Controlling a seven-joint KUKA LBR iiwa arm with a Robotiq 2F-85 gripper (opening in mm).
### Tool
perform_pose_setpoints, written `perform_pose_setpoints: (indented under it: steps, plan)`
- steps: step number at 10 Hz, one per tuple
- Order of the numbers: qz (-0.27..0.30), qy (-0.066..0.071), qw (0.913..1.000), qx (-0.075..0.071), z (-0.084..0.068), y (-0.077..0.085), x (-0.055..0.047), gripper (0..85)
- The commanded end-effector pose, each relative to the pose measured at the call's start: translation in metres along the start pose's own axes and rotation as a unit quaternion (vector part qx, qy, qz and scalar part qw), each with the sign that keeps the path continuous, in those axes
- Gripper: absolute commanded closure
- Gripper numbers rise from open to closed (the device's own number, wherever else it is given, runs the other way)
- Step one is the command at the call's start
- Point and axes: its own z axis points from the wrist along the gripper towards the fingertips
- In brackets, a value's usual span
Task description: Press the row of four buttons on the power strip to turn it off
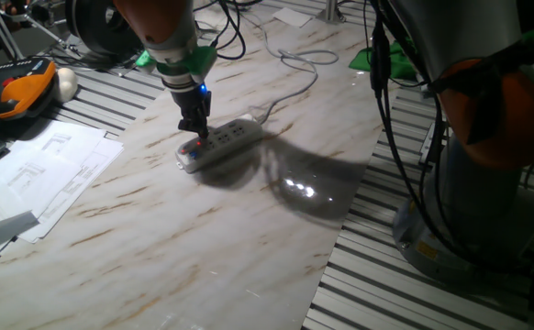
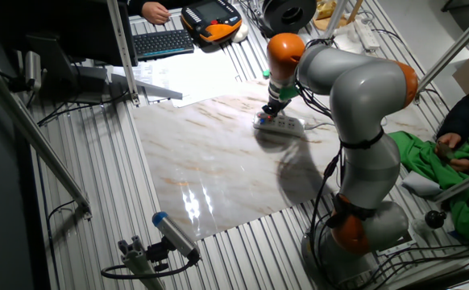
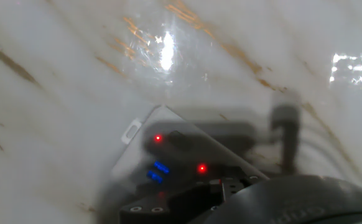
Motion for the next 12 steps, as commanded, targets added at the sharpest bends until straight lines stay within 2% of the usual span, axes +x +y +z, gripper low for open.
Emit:
perform_pose_setpoints:
  steps: [1,3,4,6,7,8,10,12]
  plan:
    - [-0.001,-0.001,1.0,0.0,0.003,0.001,0.0,85.0]
    - [-0.001,-0.008,1.0,-0.001,0.01,0.003,0.002,85.0]
    - [0.0,-0.005,1.0,-0.003,0.009,0.003,0.002,85.0]
    - [0.015,0.009,0.9998,-0.011,-0.01,0.005,0.003,85.0]
    - [0.017,0.01,0.9998,-0.01,-0.015,0.005,0.004,85.0]
    - [0.021,0.008,0.9996,-0.015,-0.016,0.005,0.005,85.0]
    - [0.022,0.009,0.9997,-0.013,-0.017,0.005,0.006,85.0]
    - [0.03,0.015,0.9994,-0.011,-0.018,0.006,0.008,85.0]
